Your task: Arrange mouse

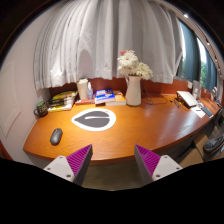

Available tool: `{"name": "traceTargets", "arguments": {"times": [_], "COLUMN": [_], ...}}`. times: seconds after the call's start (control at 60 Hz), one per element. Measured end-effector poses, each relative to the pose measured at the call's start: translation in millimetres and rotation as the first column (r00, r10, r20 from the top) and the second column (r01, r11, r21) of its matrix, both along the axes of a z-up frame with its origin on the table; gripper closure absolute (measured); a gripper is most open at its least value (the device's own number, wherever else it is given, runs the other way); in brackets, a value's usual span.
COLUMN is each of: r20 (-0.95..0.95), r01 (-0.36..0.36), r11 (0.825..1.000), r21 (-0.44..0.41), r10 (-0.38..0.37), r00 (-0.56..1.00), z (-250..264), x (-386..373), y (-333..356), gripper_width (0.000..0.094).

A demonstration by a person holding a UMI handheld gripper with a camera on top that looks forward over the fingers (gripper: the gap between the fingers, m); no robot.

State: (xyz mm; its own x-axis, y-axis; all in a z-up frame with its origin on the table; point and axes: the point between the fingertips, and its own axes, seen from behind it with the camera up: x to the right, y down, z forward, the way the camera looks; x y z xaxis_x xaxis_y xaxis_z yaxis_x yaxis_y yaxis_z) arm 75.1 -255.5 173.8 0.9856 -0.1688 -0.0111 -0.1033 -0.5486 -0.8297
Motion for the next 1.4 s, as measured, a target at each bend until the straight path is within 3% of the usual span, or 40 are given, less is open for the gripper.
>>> {"name": "traceTargets", "arguments": {"times": [0.183, 0.4, 0.517, 0.683, 0.767, 0.833, 1.017, 1.167, 1.317, 1.4], "r20": [-0.101, -0.162, -0.15, -0.113, -0.071, -0.086, -0.116, -0.089, 0.0, 0.004], "r01": [-0.164, -0.299, -0.314, -0.255, -0.234, -0.262, -0.253, -0.307, -0.293, -0.267], "r11": [0.98, 0.94, 0.931, 0.944, 0.943, 0.934, 0.914, 0.876, 0.941, 0.961], "r21": [-0.114, -0.166, -0.188, -0.21, -0.235, -0.244, -0.317, -0.372, -0.17, -0.069], "r10": [0.153, 0.273, 0.288, 0.236, 0.224, 0.248, 0.228, 0.295, 0.297, 0.268], "r00": [0.983, 0.948, 0.946, 0.965, 0.972, 0.965, 0.967, 0.951, 0.955, 0.963], "z": [-47, -49, -47, -28, -21, -25, 3, 56, 214, 276], "x": [-119, -216, -223, -183, -152, -133, -90, -32, 55, 116], "y": [-3, 35, 65, 104, 114, 117, 118, 124, 184, 220], "gripper_width": [0.0086, 0.0077, 0.0076, 0.0085, 0.0211, 0.0437, 0.0552, 0.0597, 0.0594, 0.0593]}}
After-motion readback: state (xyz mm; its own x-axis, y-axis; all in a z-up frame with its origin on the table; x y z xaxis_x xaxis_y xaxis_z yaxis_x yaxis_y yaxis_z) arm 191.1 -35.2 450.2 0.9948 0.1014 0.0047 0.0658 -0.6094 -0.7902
